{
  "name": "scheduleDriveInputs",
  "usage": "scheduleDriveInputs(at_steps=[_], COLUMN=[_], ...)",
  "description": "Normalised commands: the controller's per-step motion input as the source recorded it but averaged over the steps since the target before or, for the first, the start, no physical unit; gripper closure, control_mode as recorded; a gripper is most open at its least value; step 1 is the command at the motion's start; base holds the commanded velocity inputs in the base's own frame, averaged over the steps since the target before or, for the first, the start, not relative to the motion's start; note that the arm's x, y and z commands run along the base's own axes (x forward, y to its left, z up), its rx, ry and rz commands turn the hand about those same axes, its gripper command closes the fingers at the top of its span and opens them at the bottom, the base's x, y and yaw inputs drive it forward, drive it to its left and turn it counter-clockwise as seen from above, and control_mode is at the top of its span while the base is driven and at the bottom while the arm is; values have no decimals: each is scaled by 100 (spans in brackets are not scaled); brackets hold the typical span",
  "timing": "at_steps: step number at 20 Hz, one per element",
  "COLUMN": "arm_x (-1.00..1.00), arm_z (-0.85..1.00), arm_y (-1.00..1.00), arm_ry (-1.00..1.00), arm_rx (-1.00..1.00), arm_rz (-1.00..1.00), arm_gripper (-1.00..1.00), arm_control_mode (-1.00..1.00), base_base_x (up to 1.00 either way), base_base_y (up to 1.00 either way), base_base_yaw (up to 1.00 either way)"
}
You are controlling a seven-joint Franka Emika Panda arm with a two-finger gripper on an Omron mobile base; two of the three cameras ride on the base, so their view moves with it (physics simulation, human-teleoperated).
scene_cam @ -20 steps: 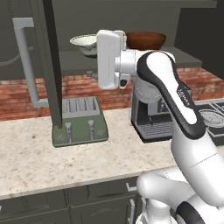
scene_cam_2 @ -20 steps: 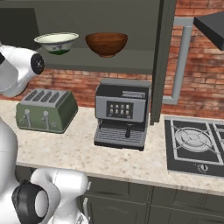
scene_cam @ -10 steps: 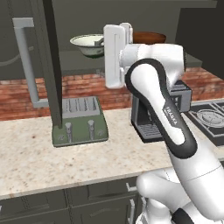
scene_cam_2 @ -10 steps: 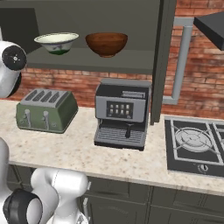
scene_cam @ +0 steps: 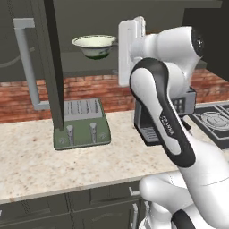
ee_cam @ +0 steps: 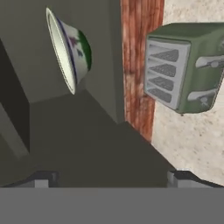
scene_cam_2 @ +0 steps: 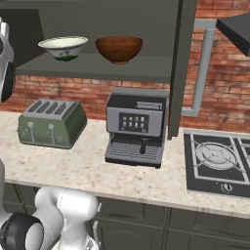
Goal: Move the bowls from the cabinet to the plates on the dining table.
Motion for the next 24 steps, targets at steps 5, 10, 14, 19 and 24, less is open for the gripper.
scheduleDriveInputs(at_steps=[5,10,14,19,24], arm_x=[-2,-1,0,0,16], arm_z=[-1,-20,-17,-18,-4], arm_y=[-37,-24,-13,-16,-9], arm_ry=[12,-1,0,-4,-10], arm_rx=[-11,-9,-9,-4,-2], arm_rz=[-25,-11,-8,-3,0], arm_gripper=[-100,-100,-100,-100,-100], arm_control_mode=[-100,-100,-100,-100,-100], base_base_x=[0,0,0,0,0], base_base_y=[0,0,0,0,0], base_base_yaw=[0,0,0,0,0])
